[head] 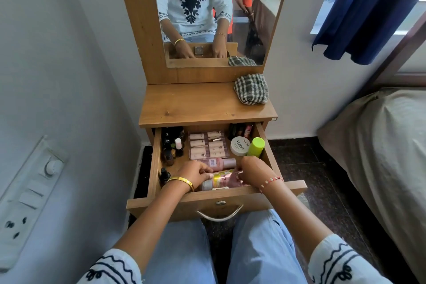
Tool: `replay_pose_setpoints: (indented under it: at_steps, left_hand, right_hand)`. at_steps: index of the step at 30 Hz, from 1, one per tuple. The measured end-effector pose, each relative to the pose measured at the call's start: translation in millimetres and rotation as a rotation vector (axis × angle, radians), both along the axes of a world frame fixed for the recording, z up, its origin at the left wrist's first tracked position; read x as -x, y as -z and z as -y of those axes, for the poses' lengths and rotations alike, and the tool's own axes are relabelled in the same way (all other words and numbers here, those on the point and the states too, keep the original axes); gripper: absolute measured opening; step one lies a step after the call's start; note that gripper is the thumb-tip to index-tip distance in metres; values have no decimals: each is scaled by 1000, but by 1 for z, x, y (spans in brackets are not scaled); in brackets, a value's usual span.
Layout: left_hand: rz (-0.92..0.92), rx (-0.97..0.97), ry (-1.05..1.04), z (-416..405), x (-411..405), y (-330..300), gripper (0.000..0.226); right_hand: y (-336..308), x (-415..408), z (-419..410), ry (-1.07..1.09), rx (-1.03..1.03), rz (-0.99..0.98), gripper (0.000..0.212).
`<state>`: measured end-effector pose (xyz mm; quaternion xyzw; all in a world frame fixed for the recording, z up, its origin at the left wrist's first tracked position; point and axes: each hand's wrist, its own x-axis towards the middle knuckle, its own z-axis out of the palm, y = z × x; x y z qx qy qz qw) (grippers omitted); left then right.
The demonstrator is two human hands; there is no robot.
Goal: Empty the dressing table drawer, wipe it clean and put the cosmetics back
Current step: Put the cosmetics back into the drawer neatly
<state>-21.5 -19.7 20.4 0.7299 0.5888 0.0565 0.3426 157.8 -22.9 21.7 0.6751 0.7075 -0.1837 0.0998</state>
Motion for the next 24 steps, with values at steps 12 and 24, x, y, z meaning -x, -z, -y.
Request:
replay_pose_setpoints:
  at_steps: [12, 24]
  left_hand:
    - [363, -287, -345, 8, 7, -17, 19]
    - [252, 105, 39, 38, 21, -30, 29]
  right_hand:
    - [-13, -2, 15, 43, -147, -317, 25]
    - [-43, -8, 40, -113, 151, -594, 28]
